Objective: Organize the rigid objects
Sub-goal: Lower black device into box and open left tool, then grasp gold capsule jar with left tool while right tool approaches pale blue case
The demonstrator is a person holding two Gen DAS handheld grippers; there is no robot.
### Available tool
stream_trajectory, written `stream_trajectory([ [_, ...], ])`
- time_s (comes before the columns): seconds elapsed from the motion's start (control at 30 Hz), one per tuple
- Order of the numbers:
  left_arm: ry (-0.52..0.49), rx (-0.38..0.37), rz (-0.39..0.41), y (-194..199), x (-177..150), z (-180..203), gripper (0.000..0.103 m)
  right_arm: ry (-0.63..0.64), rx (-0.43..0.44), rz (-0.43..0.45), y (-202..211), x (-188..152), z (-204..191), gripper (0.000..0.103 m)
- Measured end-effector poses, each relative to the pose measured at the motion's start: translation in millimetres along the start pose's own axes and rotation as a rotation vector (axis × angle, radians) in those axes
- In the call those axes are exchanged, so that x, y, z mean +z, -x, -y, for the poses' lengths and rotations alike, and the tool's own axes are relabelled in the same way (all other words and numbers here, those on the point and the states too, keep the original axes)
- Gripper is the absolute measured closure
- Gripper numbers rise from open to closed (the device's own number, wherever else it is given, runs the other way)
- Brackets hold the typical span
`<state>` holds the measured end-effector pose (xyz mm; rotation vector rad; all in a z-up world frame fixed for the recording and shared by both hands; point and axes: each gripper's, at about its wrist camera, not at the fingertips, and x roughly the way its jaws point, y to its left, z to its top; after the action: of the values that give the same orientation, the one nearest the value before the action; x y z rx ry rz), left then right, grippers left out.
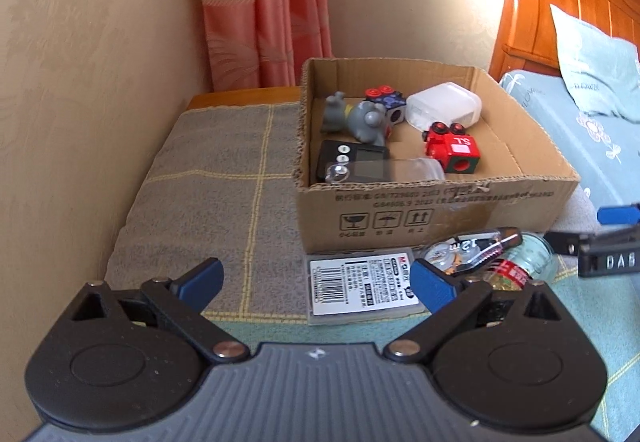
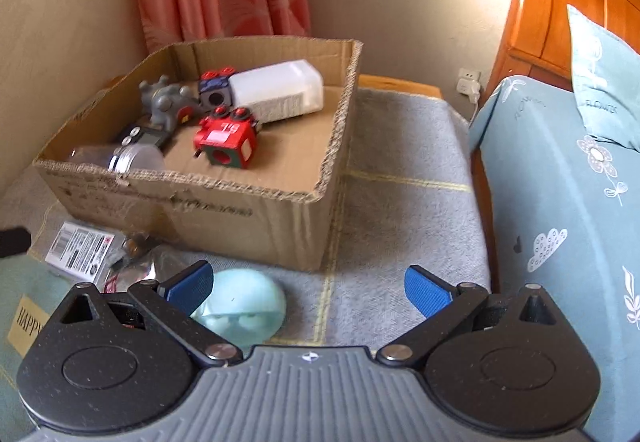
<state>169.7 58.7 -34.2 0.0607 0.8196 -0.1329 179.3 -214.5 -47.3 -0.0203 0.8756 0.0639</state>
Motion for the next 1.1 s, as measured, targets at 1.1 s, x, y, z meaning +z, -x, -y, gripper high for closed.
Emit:
stream_trajectory([
  [1.1,-0.089,-0.131,-0.040,-3,-2,37,0.004,0.058,0.013,-0.074,-17,-35,7,0.000],
])
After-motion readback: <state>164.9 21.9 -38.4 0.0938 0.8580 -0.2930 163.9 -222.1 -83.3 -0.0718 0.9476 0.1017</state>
